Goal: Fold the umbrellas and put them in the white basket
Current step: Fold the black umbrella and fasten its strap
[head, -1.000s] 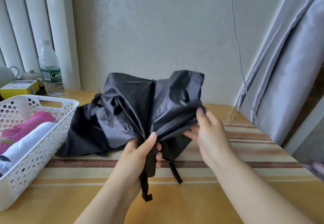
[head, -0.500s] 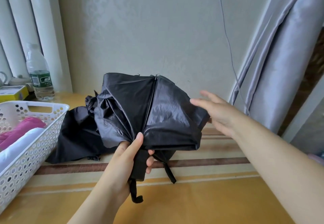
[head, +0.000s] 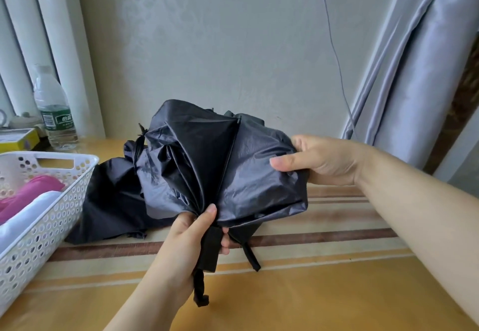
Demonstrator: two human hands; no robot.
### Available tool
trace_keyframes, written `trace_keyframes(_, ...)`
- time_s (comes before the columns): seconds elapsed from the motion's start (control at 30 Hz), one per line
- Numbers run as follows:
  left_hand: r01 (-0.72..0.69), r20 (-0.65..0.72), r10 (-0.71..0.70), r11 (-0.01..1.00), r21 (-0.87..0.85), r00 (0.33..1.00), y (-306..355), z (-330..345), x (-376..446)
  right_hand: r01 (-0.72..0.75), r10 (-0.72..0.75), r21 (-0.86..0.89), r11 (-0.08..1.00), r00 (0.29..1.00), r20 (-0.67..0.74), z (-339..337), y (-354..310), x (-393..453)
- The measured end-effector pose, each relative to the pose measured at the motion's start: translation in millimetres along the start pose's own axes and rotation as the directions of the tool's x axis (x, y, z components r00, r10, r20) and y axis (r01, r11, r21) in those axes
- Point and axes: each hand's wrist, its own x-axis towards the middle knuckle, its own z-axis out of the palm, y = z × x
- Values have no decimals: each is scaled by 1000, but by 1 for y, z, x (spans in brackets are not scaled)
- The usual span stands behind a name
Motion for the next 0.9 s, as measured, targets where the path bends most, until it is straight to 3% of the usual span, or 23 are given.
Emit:
trace_keyframes(0.03,6,-7,-6,1000,-12,1000,1,-1,0,-16,16,0,1000,999,38,4,2,0)
trace_keyframes(0.1,10,-9,-10,1000,-29,1000,4,-2,0,-98,111,-173,980,992,67,7,5,3)
trace_keyframes(0.17,1,-2,-1,999,-38,1000,7,-5,1,-210,249,-435,876,968,32,9,1,4)
trace_keyframes(0.23,-17,5,17,1000,-19,1000,9,-8,2,-284,378,-574,768,924,49,7,-3,2)
trace_keyframes(0.33,-36,19,36,999,16,999,8,-11,3,-307,455,-526,793,873,177,7,-3,-1)
trace_keyframes(0.57,-81,12,80,992,100,997,4,-6,3,-272,431,-404,873,818,381,3,5,-6)
trace_keyframes(0.63,-90,-35,92,994,64,995,6,-7,4,-198,306,-328,924,897,318,-12,-1,-22)
trace_keyframes(0.73,-110,-72,111,994,15,991,8,-11,6,-108,128,-229,967,989,75,-30,-3,-37)
trace_keyframes(0.83,-134,-72,130,989,-58,989,10,-14,7,-54,22,-241,969,991,-132,-36,8,-39)
trace_keyframes(0.9,-148,-80,141,985,-87,987,10,-15,7,-63,24,-132,989,960,-278,-32,15,-34)
